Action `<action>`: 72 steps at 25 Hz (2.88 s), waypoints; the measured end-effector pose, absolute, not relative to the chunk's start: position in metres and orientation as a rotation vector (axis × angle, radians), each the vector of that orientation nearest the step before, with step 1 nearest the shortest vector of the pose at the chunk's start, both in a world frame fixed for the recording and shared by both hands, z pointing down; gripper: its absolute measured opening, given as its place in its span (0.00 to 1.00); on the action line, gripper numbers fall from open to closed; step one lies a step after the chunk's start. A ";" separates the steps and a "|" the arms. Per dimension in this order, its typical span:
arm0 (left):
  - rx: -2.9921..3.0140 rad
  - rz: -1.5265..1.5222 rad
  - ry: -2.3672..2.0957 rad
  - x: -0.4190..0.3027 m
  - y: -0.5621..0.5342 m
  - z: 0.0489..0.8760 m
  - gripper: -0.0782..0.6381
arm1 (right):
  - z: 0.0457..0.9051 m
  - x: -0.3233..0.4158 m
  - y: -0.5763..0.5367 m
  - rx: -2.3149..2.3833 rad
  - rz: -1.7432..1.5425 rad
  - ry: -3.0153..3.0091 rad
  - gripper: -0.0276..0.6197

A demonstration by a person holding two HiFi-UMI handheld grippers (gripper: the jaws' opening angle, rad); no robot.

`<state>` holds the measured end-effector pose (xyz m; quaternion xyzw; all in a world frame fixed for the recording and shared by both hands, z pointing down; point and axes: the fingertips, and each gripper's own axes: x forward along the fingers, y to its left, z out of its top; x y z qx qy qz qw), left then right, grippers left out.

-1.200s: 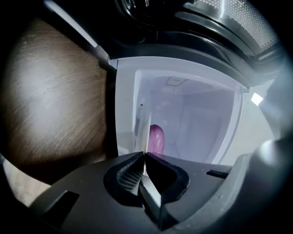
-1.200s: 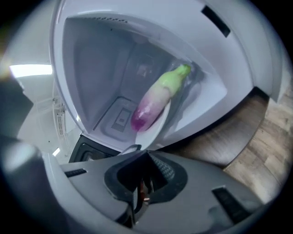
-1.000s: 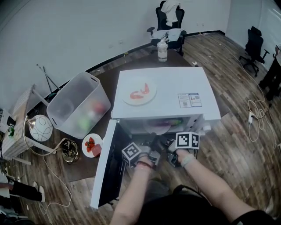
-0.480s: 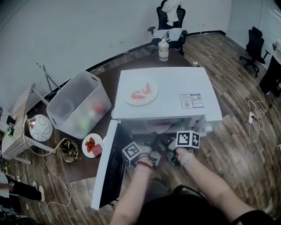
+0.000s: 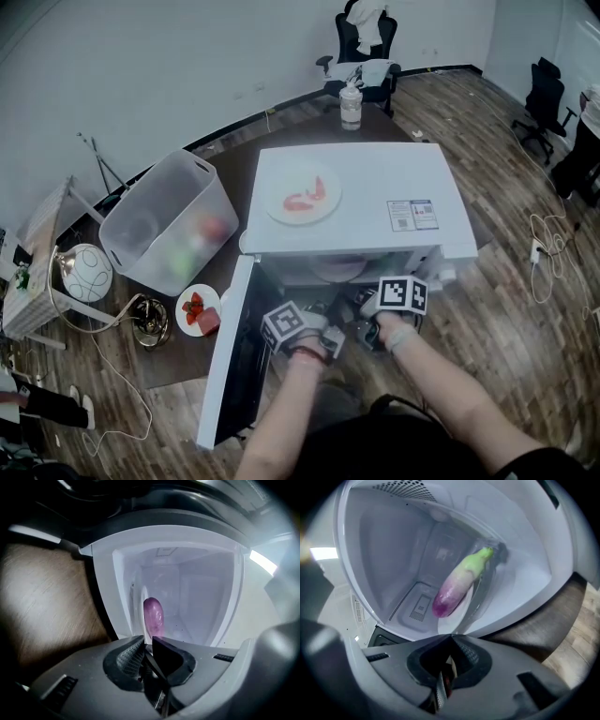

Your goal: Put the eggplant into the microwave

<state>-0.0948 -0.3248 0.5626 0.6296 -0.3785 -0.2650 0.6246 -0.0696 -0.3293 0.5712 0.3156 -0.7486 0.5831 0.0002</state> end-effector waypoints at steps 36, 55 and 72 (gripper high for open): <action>1.979 -0.228 -1.200 -0.100 -0.338 0.564 0.11 | 0.572 -0.072 -0.337 1.052 1.738 -2.396 0.04; 2.180 -0.018 -1.343 -0.101 -0.343 0.560 0.11 | 0.571 -0.076 -0.339 1.055 1.754 -2.416 0.04; 2.211 0.019 -1.370 -0.101 -0.335 0.558 0.11 | 0.567 -0.078 -0.332 1.033 1.757 -2.461 0.04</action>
